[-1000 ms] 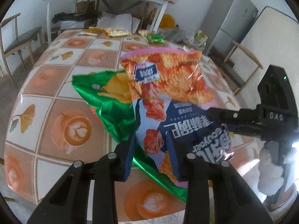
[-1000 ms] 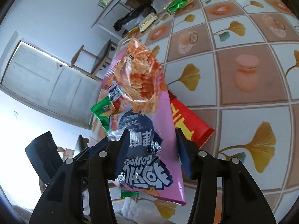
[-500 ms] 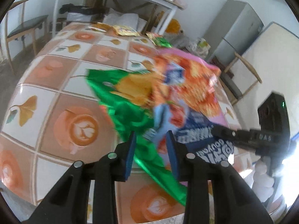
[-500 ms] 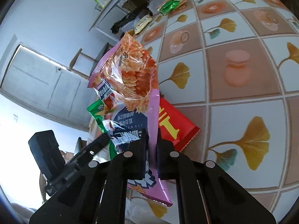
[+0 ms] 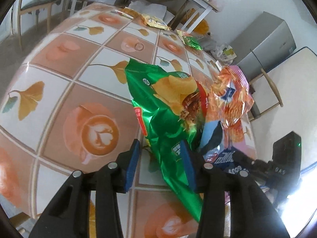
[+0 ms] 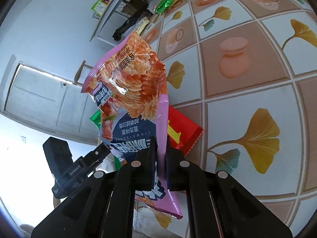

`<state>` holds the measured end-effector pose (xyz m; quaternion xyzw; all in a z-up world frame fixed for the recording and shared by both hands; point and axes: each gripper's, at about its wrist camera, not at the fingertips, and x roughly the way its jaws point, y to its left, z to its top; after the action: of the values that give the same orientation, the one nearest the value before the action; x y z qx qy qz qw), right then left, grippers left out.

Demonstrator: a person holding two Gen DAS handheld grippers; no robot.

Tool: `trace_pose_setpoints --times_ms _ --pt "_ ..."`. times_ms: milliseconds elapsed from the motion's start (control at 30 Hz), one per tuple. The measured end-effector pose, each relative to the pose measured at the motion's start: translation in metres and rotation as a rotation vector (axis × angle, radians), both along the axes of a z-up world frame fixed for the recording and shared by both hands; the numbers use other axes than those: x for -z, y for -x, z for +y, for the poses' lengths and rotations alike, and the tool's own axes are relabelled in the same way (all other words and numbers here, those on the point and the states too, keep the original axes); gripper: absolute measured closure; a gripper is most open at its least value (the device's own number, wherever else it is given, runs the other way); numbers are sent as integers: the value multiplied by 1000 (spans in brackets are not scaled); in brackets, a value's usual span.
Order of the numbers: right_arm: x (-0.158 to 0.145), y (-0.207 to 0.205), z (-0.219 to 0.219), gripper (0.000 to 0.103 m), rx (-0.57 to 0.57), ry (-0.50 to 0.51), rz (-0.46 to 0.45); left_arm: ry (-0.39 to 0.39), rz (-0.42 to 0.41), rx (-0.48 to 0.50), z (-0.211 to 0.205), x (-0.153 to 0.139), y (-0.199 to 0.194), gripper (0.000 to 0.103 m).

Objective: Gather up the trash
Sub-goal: 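Lift the green and pink chip bags off the table with both tools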

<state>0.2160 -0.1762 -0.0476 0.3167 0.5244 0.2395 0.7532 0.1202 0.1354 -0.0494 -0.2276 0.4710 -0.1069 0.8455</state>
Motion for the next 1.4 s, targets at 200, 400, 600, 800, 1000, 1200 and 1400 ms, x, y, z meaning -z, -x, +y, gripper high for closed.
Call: trace_pose_setpoints --times_ms 200,400,600,800,1000,1200,1400 --pt "4 0 -5 96 3 4 6 90 15 6 1 4 -11 62" --pt "7 -1 -2 96 5 14 7 357 57 -10 14 16 -11 62" --pt "6 -2 1 96 9 14 11 442 20 26 5 15 -1 62" --pt "6 1 -1 97 18 17 8 328 27 54 -18 14 0 63" --pt "1 10 -15 96 54 23 0 279 39 56 -23 15 -5 71" --pt "-4 27 -45 97 141 49 -10 119 -3 83 -41 5 -10 78" --pt "-1 46 -74 97 227 -1 2 -12 -66 133 -64 -8 -11 90"
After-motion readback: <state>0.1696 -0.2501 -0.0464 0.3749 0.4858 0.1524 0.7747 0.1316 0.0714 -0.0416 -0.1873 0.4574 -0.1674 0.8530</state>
